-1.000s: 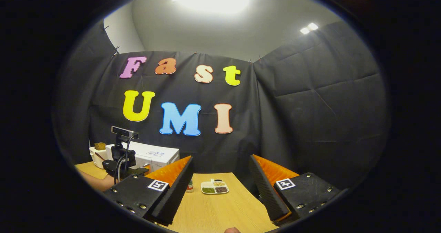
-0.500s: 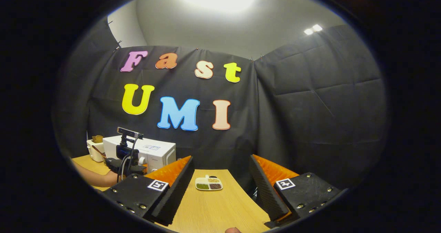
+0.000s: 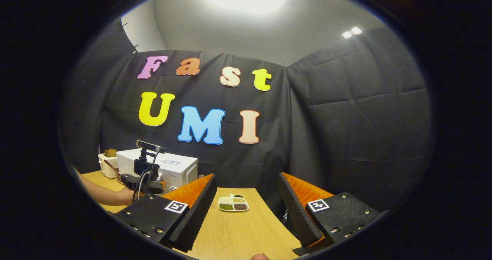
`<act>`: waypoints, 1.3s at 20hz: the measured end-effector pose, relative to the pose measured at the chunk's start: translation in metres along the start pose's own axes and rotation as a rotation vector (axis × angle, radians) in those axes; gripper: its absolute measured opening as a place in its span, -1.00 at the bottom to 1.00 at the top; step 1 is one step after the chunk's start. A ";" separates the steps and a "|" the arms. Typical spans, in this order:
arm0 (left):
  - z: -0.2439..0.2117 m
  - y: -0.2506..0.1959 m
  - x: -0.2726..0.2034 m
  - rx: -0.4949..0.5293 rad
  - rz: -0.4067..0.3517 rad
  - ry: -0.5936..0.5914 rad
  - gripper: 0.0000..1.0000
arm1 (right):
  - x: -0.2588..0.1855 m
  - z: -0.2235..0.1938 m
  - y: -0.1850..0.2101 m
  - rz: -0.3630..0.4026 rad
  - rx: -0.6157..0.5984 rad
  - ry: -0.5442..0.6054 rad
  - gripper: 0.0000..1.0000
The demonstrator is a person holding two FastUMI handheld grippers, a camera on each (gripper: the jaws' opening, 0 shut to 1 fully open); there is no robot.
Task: Open the microwave oven with the left hand, put the food in, and close the microwave oven.
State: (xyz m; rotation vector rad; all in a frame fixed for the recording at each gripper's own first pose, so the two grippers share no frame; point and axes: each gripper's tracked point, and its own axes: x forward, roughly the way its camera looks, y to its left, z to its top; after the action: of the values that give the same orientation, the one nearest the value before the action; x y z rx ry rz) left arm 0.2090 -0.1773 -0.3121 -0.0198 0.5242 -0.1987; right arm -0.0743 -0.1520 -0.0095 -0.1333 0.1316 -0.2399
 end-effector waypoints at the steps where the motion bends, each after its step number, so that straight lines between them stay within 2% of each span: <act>1: 0.001 0.001 -0.001 -0.005 0.001 -0.004 -0.58 | 0.000 0.000 0.002 0.008 0.007 0.001 0.94; 3: -0.002 -0.001 -0.002 -0.011 0.000 0.001 -0.71 | 0.002 0.001 0.004 0.018 0.011 -0.006 0.94; 7: 0.000 -0.001 -0.001 -0.010 -0.014 0.018 -0.84 | 0.008 -0.006 0.009 0.045 0.011 0.005 0.94; 13: -0.009 0.000 -0.013 -0.031 0.003 0.064 -0.87 | 0.022 -0.010 0.013 0.061 0.028 0.011 0.94; 15: -0.006 0.004 -0.031 -0.033 -0.008 0.014 -0.87 | 0.028 -0.009 0.015 0.067 0.041 0.007 0.94; 26: -0.033 0.028 -0.103 -0.024 -0.078 0.044 -0.81 | 0.049 -0.018 0.084 0.245 0.101 0.028 0.94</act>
State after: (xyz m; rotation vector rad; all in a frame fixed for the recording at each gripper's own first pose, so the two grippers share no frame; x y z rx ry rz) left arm 0.1105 -0.1285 -0.2914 -0.0589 0.5704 -0.2692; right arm -0.0105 -0.0854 -0.0455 -0.0124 0.1622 -0.0043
